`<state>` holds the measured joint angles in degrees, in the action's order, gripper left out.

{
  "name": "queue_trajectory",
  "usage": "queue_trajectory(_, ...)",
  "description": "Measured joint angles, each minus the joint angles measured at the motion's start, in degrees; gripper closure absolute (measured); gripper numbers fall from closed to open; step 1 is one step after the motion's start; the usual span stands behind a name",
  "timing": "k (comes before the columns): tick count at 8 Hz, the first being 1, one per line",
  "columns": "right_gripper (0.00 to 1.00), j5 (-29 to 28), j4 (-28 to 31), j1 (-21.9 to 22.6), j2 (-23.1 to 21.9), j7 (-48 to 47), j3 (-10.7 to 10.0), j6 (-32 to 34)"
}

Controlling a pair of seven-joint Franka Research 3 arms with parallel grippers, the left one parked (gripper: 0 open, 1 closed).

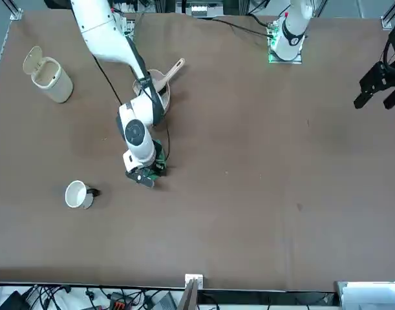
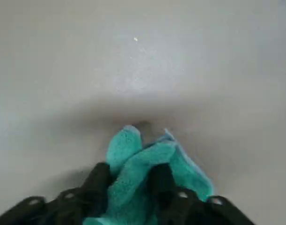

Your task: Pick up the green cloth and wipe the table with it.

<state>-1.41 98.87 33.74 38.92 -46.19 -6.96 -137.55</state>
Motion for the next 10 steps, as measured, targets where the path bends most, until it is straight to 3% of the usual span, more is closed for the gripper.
queue_trajectory(1,0.78,-0.02,-0.43,-0.11,-0.55,-0.12,-0.28,2.71)
queue_trajectory(2,0.89,-0.04,-0.81,-0.45,-1.72,-0.12,-0.70,6.89)
queue_trajectory(6,0.89,0.74,-0.35,-6.87,-13.88,11.26,-2.65,32.41)
queue_trajectory(8,0.89,3.80,4.34,-10.15,-18.43,21.09,-5.47,37.11)
queue_trajectory(10,0.89,8.12,10.16,-14.10,-20.95,29.67,-7.48,36.96)
